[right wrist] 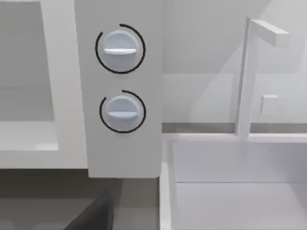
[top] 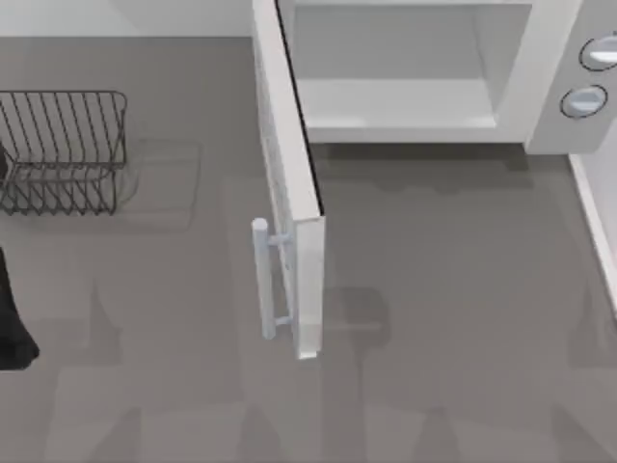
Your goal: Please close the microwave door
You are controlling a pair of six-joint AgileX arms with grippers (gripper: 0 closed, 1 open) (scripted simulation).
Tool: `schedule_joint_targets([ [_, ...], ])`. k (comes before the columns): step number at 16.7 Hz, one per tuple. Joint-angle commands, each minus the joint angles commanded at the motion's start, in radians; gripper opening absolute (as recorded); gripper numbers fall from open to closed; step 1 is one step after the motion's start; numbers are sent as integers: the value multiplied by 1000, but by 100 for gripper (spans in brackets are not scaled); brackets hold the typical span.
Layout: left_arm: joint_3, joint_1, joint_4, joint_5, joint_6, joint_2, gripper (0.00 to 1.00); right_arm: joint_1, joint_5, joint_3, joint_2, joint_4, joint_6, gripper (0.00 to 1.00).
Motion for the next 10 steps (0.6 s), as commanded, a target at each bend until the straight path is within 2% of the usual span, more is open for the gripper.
schedule_joint_targets([
  [5, 40, -18, -49, 18, 32, 59, 100, 0, 0, 0, 0, 0, 0, 100],
  [10, 247, -87, -272, 84, 172, 326, 100, 0, 0, 0, 0, 0, 0, 100],
])
